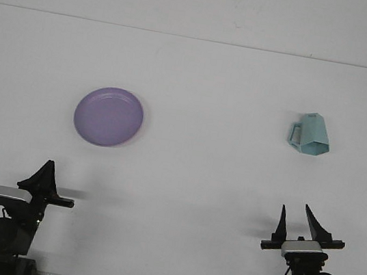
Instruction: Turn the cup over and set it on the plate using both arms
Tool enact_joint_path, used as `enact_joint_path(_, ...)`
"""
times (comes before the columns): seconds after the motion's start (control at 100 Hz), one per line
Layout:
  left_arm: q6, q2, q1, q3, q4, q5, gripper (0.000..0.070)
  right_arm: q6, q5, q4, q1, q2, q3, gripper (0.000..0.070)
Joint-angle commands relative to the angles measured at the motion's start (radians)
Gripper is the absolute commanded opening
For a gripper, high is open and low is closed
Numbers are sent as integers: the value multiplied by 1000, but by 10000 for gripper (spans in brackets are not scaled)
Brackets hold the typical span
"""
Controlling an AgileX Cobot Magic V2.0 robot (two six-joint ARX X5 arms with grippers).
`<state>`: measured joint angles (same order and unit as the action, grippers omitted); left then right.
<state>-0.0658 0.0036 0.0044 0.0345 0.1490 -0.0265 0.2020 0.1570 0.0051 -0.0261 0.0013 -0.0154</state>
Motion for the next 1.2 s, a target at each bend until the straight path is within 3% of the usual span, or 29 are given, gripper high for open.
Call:
enact_joint_path(0.0,1,0,1,-20,10,-4,16,1,0,10,0,0,3,350)
enact_joint_path(0.84,-1,0,1,-20,11,-4,16,-5,1,47,0,0,3,350)
enact_joint_path(1.189,-14,0,1,-20,10,-4,12,-140,1,69,0,0,3,350)
